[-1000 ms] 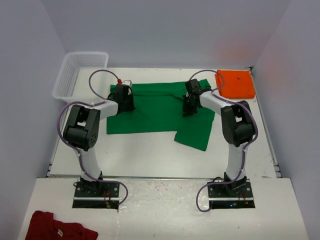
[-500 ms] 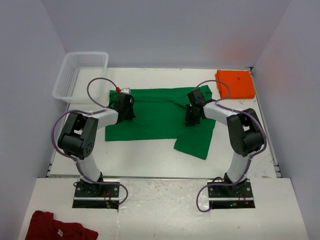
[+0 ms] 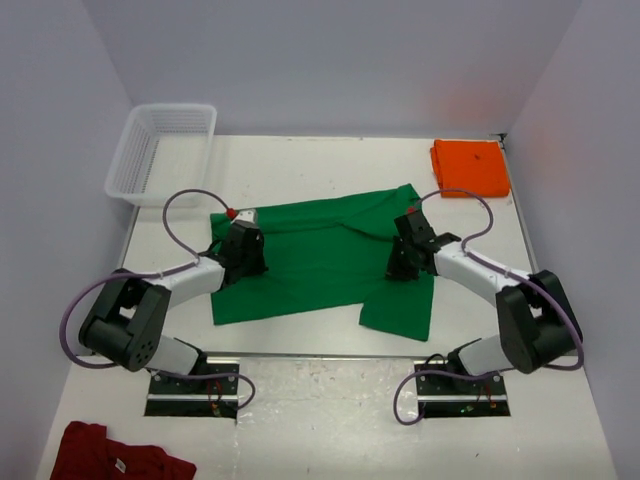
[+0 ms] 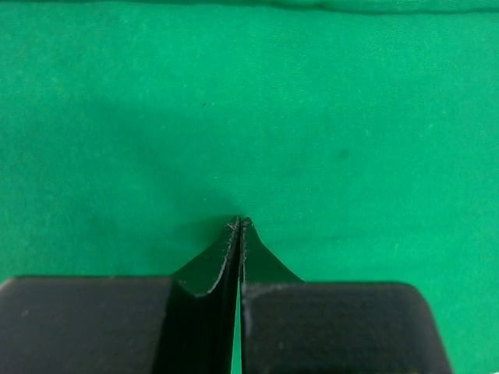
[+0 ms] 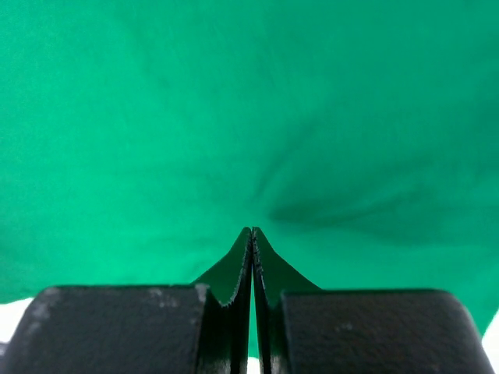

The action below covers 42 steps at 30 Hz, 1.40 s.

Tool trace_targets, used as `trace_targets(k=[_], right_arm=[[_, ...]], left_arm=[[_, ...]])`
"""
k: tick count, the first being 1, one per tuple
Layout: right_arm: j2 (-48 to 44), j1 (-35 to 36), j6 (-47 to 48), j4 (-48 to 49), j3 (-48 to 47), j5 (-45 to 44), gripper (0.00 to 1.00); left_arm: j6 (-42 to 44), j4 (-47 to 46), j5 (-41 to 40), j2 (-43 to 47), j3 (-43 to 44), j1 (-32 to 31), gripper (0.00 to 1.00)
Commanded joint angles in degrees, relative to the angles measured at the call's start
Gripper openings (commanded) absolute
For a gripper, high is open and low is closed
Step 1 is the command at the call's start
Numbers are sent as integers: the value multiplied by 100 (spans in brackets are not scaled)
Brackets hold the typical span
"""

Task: Fold and stack the t-shirts
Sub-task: Fold the flattened tshirt in 1/3 of the way

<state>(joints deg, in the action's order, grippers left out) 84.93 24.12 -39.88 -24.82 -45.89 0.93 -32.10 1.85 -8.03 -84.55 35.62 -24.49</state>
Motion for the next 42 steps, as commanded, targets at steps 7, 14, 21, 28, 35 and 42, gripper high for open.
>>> trace_targets(k=[7,14,21,28,35,42], right_arm=[[-1671,163,147,144,397,-602,0],[-997,23,648,-365,-1375,-963,15],[698,-1232,885,-454,-2397,354,52],[1729,-1709,1263,-717,-2891,1102,52],[1931,-1753,1325,-621,-2864,1348,53],[2124,-1788,1254,-568,-2706,1252,52]], left_arm=[[-60,712,12,1045,-407,-73,0],[-16,694,275,1021,550,-82,1],[63,29,1821,-365,1868,-196,3],[274,-431,3131,-2336,3626,-381,0],[248,-475,3273,-3532,4910,-434,0],[344,263,3027,-4358,5894,-434,0]])
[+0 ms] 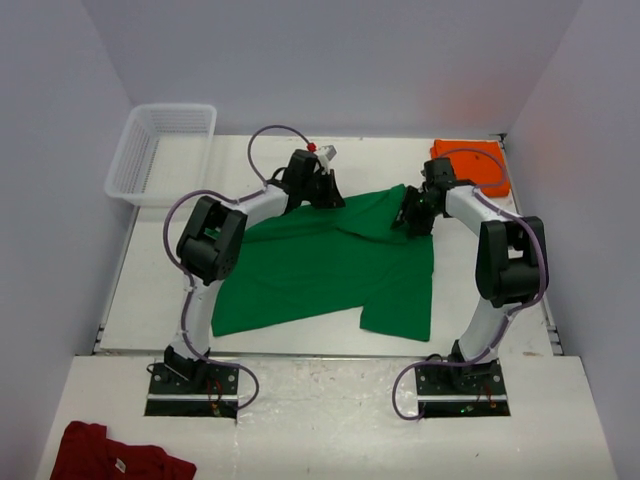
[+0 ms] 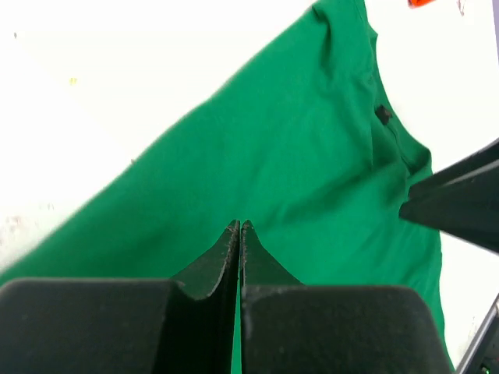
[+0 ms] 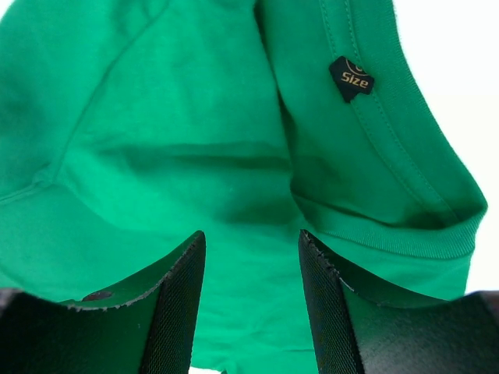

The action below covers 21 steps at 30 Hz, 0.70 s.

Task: Fold and stack the t-shirts
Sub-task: Fold the flattened tshirt in 1/3 of the way

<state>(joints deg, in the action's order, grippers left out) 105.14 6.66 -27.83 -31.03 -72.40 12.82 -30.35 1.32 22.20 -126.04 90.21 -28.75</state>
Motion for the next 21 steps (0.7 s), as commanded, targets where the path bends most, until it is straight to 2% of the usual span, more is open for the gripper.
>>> trace_targets(k=[1,16,20,21], right_arm=[[138,-42,50,35,-81,11,52],[489,-85,-91,-334,-555,124,51],[604,-85,-108,-325,-696,282,40],[595,-85,-117,-273,-705,300,30]], left_arm=[[178,368,-13,-263,540,-8,0],[231,571,144,-589,787,-8,0],[266,588,180,-597,796,1,0],[275,588,189,-606,805,-7,0]])
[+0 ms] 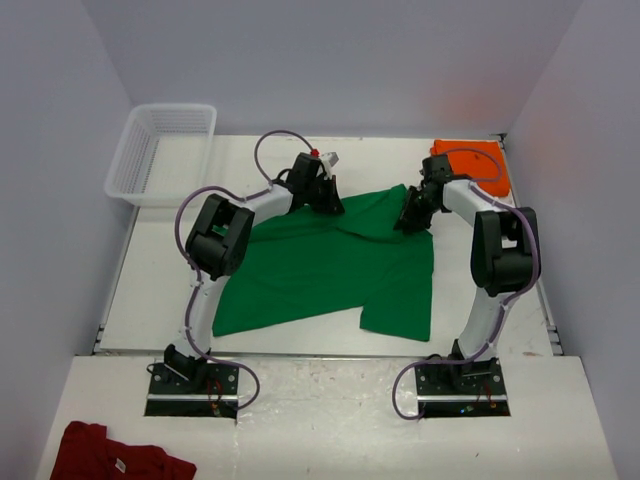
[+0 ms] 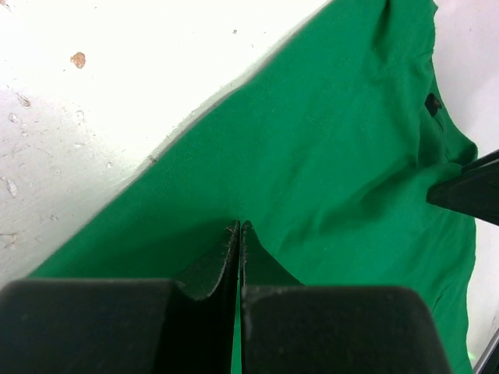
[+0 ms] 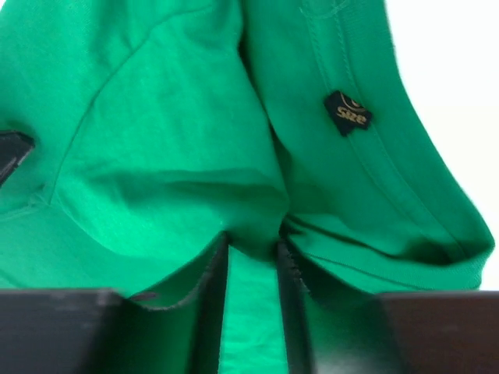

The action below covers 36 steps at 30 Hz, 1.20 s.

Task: Fold and stack the t-shirts
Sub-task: Fold the flattened tshirt in 1/3 of the way

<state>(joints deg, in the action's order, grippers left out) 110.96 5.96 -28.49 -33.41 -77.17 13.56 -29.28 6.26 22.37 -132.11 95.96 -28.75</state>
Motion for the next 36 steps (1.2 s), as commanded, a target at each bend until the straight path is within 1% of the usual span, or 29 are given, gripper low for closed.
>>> trace_targets(k=[1,2,4,10,18,22,27,32,36], right_arm=[[-4,-16,-69,1,-229,243,24],[-4,-16,-69,79,-255,287,12],[-39,-16,-69,185,-299,384,0],[-39,-7,1,239,-685,848,0],[250,-7,-51,142,-1397,1394,0],[575,-7,-95,10,-1827,1579,0],[1041,-16,-166,-122,-2504,1658,0],[1489,-33,-271,-166,-3022,1685,0],[1850,-33,-306,-245,-3532,1895,0]], left_arm=[[211,121,206,-16,247,1,0],[229,147,224,-42,265,1,0],[326,244,232,-77,318,1,0],[510,279,329,159,46,-7,0],[599,297,268,1108,-622,-78,0],[660,402,233,1416,-711,-209,1],[792,525,469,1364,-561,-376,0],[871,631,488,1162,-394,-561,2],[976,806,208,978,-245,-754,4]])
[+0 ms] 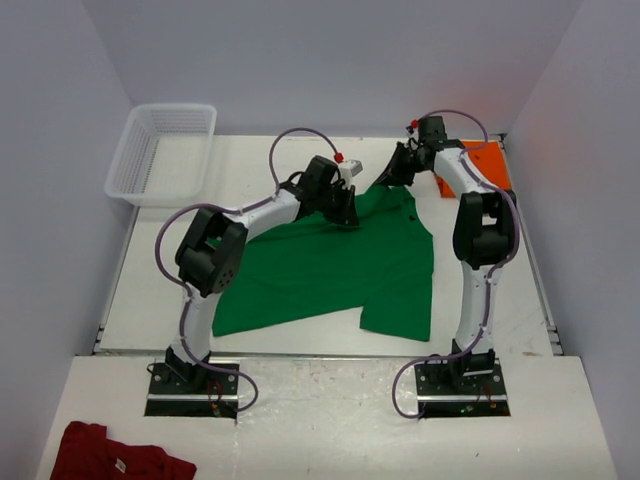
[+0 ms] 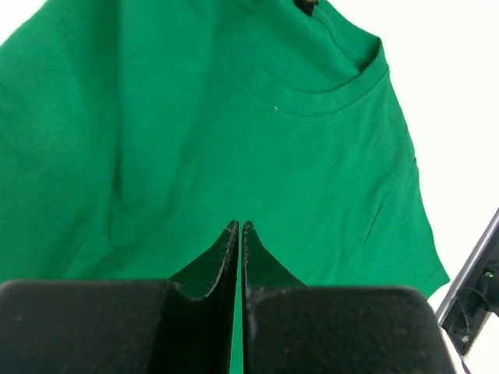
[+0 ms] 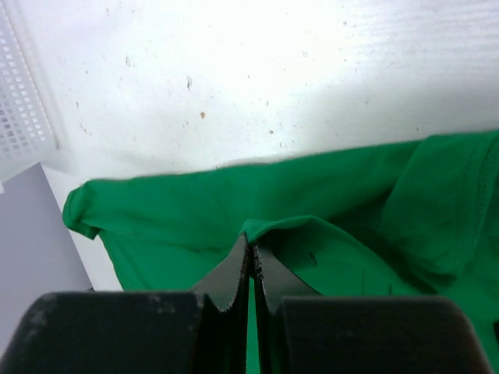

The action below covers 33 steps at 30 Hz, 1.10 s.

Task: Fold and stack the t-shirts
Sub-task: Fold the flattened tshirt in 1/3 of the way

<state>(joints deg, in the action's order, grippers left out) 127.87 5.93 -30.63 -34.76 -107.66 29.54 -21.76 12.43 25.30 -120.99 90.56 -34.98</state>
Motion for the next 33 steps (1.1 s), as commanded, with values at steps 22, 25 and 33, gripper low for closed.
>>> trace_targets(k=[22,25,33], right_arm=[[440,-57,84,-66,-634,755,0],[440,-66,84,-13,-564,816,0],[440,-66,92,31,-528,852,0]], left_arm=[[1112,419,-4621,-1033,1096,-1002,25],[1253,6,-4867,-866,806,-1080,31],[1446,-144,-5210,-944,910,-1221,39]])
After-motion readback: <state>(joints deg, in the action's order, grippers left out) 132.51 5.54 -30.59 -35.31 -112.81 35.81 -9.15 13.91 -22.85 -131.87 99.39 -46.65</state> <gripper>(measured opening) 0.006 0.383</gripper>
